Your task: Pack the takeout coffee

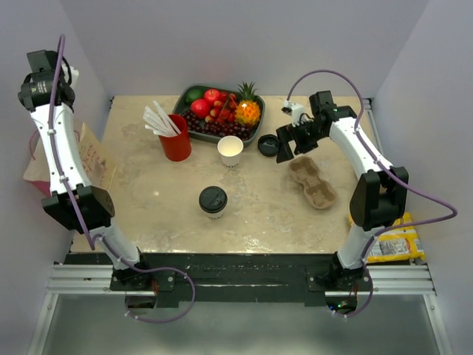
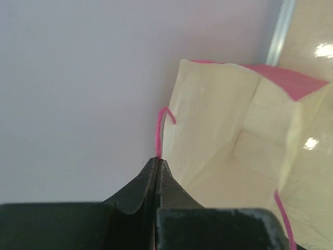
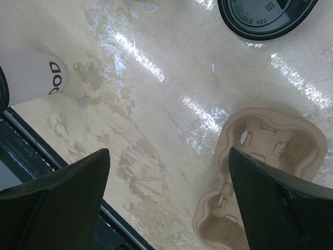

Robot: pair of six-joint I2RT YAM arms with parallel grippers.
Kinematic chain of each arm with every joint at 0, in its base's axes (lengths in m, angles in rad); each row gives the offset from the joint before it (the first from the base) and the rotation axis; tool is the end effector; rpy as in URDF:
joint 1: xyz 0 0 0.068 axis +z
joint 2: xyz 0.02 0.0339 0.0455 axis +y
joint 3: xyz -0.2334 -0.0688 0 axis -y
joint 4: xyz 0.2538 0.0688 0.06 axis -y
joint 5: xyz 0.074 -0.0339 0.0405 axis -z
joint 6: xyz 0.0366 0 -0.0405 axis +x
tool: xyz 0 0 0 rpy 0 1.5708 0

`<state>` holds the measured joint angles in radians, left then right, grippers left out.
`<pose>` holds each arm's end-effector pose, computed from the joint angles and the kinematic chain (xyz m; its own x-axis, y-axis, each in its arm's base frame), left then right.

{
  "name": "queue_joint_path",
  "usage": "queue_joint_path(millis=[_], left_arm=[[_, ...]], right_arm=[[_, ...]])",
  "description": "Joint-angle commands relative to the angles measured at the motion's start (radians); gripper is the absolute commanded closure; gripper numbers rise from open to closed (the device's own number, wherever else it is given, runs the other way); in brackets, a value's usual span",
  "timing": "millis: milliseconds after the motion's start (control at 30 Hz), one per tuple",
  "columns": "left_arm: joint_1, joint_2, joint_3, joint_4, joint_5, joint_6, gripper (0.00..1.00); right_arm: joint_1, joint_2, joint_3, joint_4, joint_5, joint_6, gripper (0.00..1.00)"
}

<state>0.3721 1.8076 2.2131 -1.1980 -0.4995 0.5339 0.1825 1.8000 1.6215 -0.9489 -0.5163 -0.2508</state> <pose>0.3279 0.1468 0.4201 -0.8929 0.1311 -0.4308 -0.2068 0.7304 0.6509 0.3693 0.0865 0.2592 -0.7696 -0.3615 -0.5263 -0.5751 0.7505 0.3255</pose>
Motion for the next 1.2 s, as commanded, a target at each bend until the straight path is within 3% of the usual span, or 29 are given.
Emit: queue_joint_path(millis=[0,233,433,533,633,733,933,1167], left_arm=[[-0.097,-0.088,0.016,0.047,0.087,-0.020,1.00],[-0.160,-0.097,0.079,0.048,0.176,-0.049,1.00],[-0.159,-0.131,0.060,0.072,0.193,-0.048,1.00],[-0.160,-0.149,0.088,0.089,0.202,-0.035,1.00],[-0.160,-0.177,0.086,0.101,0.200,-0.022,1.00],[-0.159,-0.209,0.059,0.123,0.181,-0.023,1.00],[-0.159,-0.243,0.059,0.167,0.075,-0.037,1.00],[-0.108,-0.277,0.083,0.254,-0.063,0.060,1.00]], right_arm=[[0.012,0.009,0.061,-0.010,-0.030,-0.036,0.01],[0.051,-0.086,-0.009,-0.047,-0.154,-0.342,0.01],[0.274,-0.156,-0.250,0.031,-0.070,-0.593,0.04],[0.340,-0.113,-0.290,0.093,-0.067,-0.604,0.12],[0.382,-0.048,-0.290,0.150,-0.056,-0.611,0.28],[0.411,0.018,-0.262,0.187,-0.057,-0.591,0.33],[0.474,0.111,-0.226,0.220,-0.086,-0.550,0.33],[0.560,0.183,-0.195,0.301,-0.103,-0.452,0.31]])
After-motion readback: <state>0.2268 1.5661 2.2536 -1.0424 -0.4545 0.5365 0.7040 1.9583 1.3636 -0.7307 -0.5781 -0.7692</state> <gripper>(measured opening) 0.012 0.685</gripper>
